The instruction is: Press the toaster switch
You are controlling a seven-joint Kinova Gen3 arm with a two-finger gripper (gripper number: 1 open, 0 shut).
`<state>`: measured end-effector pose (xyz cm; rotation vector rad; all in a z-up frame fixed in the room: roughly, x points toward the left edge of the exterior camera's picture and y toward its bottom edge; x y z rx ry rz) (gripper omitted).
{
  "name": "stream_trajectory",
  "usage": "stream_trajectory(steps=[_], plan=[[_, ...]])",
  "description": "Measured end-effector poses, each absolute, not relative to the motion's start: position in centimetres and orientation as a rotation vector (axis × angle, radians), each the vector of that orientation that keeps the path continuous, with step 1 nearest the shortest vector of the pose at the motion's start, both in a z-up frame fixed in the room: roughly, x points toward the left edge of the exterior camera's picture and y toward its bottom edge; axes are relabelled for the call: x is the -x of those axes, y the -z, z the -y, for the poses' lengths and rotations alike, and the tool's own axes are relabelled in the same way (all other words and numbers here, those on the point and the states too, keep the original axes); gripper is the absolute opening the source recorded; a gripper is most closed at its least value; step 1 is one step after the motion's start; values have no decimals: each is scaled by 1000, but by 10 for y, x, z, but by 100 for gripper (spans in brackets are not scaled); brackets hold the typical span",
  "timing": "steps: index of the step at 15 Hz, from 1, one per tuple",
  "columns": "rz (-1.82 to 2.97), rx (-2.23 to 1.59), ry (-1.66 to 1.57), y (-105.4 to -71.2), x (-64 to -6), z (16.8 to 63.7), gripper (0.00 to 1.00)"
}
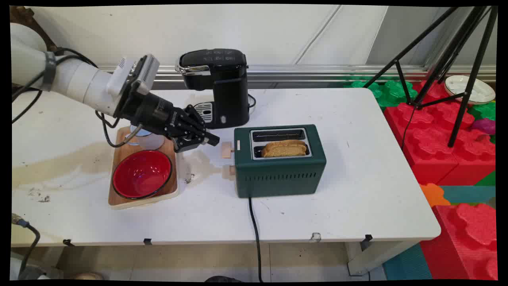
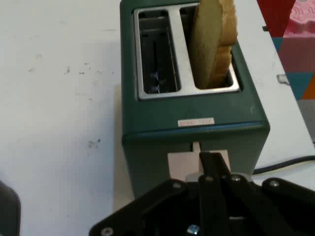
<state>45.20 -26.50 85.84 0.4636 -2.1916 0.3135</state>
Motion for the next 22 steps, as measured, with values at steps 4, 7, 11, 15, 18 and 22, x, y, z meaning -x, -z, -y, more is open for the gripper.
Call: stream_trajectory(steps=[4, 7, 11, 15, 18, 22], plan=[[2184, -474, -313, -851, -448, 269, 0], [2172, -485, -312, -846, -443, 273, 0], [2158, -500, -305, -838, -437, 276, 0], [2154, -508, -304, -830, -433, 279, 0], [2160, -515, -305, -824, -433, 280, 0], [2180, -515, -303, -815, -434, 282, 0]])
